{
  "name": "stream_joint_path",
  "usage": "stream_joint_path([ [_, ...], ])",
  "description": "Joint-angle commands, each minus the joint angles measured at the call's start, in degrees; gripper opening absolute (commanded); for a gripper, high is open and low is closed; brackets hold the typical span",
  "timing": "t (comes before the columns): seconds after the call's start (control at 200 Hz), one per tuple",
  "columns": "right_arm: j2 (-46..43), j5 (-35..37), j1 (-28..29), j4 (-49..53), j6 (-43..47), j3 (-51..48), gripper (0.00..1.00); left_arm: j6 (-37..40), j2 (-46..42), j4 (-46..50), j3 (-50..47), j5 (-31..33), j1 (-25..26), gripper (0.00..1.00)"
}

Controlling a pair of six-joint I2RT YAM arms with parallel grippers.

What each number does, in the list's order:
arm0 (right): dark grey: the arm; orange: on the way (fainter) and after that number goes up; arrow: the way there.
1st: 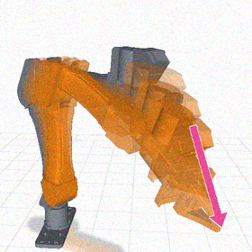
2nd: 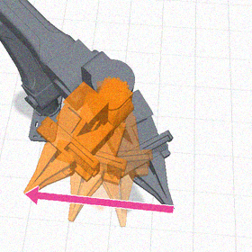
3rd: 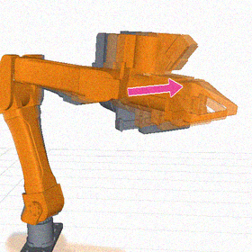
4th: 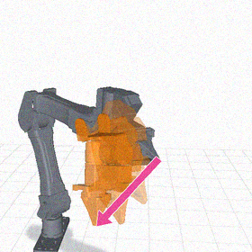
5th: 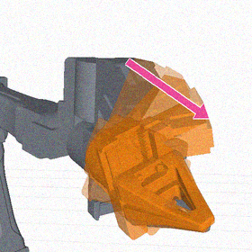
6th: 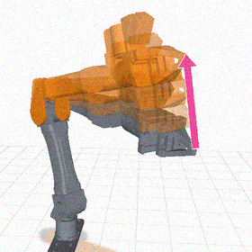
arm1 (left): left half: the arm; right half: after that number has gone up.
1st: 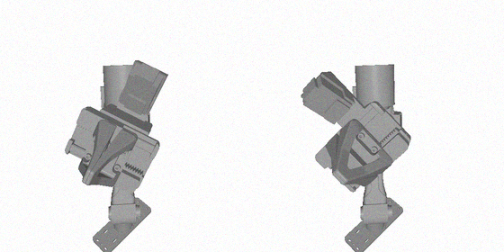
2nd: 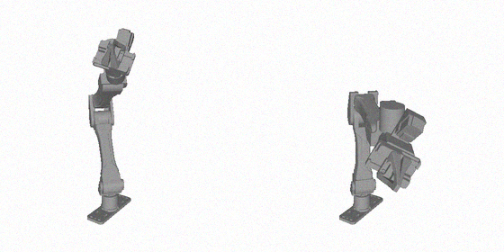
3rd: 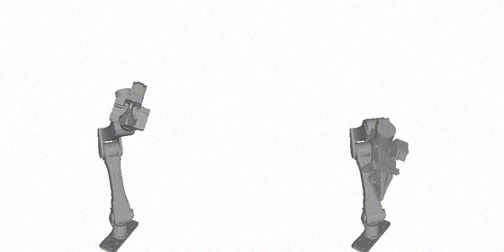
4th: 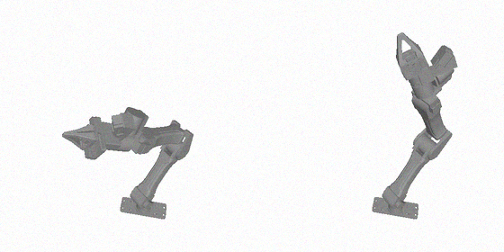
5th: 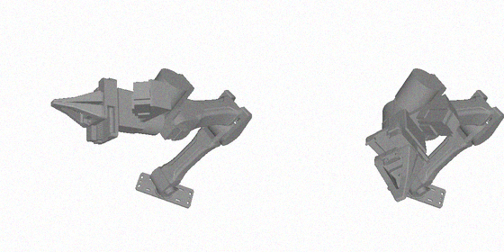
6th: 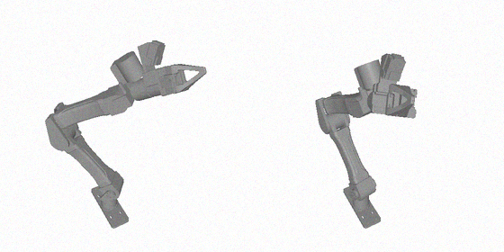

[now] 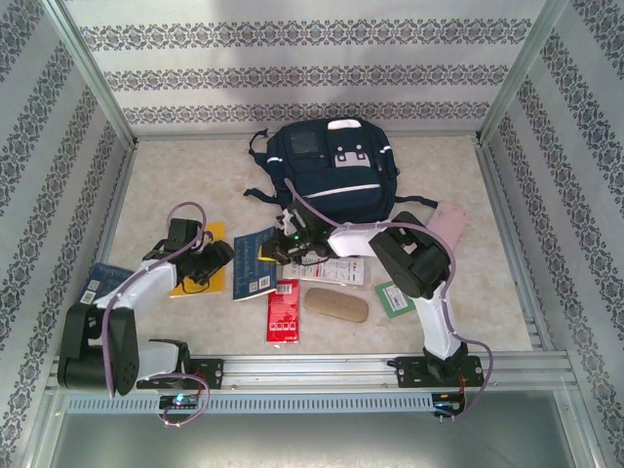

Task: Pack the student bag
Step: Pick up the book from the center of the table.

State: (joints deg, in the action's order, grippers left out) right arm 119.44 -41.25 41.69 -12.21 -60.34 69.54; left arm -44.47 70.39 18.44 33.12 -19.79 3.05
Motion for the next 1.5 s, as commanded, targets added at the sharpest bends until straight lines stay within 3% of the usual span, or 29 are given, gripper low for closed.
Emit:
stream_joint_path([
  [0.0,-8.87,-1.93,-1.79,-3.27,4.02,-1.06,0.0,3.86,-6.11,10.39,5.18,-1.43,0.6,0.71],
  [0.12,-16.53,-5.18,-3.66,-3.88,6.31,-3.53,0.0,8.16,-11.59,12.99,9.82,-7.53,0.62,0.79],
  [0.24,-23.63,-10.59,-4.46,-7.12,7.24,-6.55,0.0,9.9,-13.72,9.97,12.31,-20.07,0.64,0.84],
  [0.385,-32.06,-13.12,-4.48,-7.89,8.66,-9.32,0.0,3.61,-15.52,-2.61,11.55,-34.38,0.8,0.9],
  [0.62,-40.55,-15.26,-4.49,-8.35,9.13,-11.94,0.0,-7.14,-18.33,-22.64,8.87,-42.5,5.98,0.85],
  [0.779,-43.26,-14.65,-5.32,-7.17,9.12,-13.96,0.0,-7.73,-21.68,-26.89,8.53,-42.87,11.01,0.75],
  [1.179,-47.46,-11.74,-7.01,-5.39,10.27,-17.22,0.0,-9.96,-23.32,-33.21,6.34,-40.94,13.45,0.0],
  [1.219,-48.24,-10.04,-7.35,-4.42,10.59,-17.75,0.0,-9.94,-23.53,-33.2,6.24,-39.8,13.45,0.0],
  [1.289,-50.44,-4.95,-7.91,-3.44,10.94,-19.54,0.27,-9.97,-24.92,-33.07,5.77,-35.49,13.39,0.0],
  [1.344,-52.57,0.83,-7.82,-2.95,10.84,-21.66,0.37,-11.54,-27.07,-34.49,4.41,-29.66,13.53,0.0],
  [1.429,-55.97,8.63,-6.94,-4.61,9.2,-25.54,0.61,-17.72,-31.0,-41.48,-0.34,-16.93,13.91,0.0],
  [1.494,-58.56,13.87,-6.17,-6.09,7.4,-28.24,0.69,-21.78,-33.55,-47.9,-4.49,-7.39,15.26,0.0],
])
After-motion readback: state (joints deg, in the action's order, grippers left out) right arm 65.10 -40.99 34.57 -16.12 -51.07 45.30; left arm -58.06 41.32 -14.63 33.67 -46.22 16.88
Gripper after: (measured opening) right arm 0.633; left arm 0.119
